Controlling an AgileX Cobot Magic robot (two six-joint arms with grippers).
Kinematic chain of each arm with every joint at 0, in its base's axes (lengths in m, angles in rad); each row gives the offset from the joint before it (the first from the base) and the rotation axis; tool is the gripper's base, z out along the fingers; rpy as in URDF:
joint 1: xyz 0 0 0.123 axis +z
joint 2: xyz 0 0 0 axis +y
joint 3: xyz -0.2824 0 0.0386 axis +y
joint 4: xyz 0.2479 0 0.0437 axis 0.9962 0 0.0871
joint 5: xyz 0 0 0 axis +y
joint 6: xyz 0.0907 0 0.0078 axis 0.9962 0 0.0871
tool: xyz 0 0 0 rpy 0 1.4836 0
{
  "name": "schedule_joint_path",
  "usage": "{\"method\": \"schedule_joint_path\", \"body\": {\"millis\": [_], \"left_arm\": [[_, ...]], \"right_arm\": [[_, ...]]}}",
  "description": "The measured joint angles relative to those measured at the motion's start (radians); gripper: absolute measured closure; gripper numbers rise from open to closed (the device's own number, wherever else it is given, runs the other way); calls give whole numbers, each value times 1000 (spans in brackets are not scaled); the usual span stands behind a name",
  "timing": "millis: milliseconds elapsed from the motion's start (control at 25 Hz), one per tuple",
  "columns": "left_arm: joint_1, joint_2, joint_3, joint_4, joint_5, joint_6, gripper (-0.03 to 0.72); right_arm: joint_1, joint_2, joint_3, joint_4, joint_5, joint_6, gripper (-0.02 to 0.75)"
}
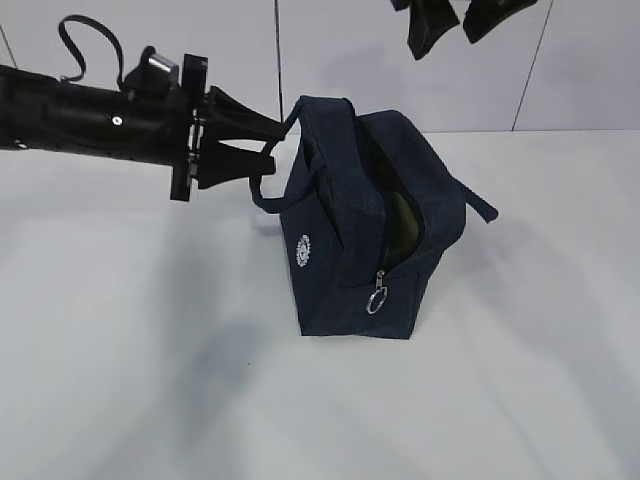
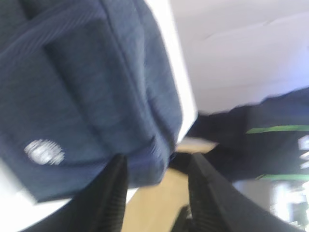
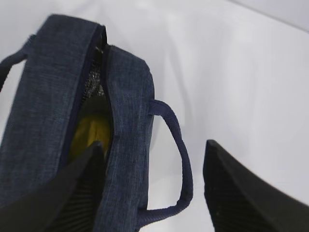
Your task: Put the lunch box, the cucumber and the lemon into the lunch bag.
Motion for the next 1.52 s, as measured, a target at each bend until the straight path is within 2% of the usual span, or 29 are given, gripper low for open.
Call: {"method": "schedule_joint_path", "body": {"millis": [200, 440, 560, 720, 880, 1040, 1200, 1520], "left_arm": [[31, -58, -109, 154, 6, -77, 374], [23, -129, -246, 519, 33, -285, 387], [21, -168, -280, 661, 44, -366, 390], [20, -225, -287, 833, 56, -470, 405], [6, -273, -287, 1010, 63, -531, 442], [-15, -333, -287, 1075, 72, -549, 456], [-43, -410, -258, 1094, 74, -553, 459], [-81, -505, -225, 1115, 82, -555, 460]], "right_arm": [[0, -88, 15, 9, 2, -1, 253], [0, -218, 129, 21, 5, -1, 253], [0, -290, 202, 21, 6, -2, 253], [0, -407, 335, 21, -26, 0, 253], [0, -541, 537, 21, -159, 2, 255], [0, -711, 785, 21, -357, -27, 258], [0, -866, 1001, 23, -549, -35, 258], [0, -1020, 1282, 99, -855, -38, 272]]}}
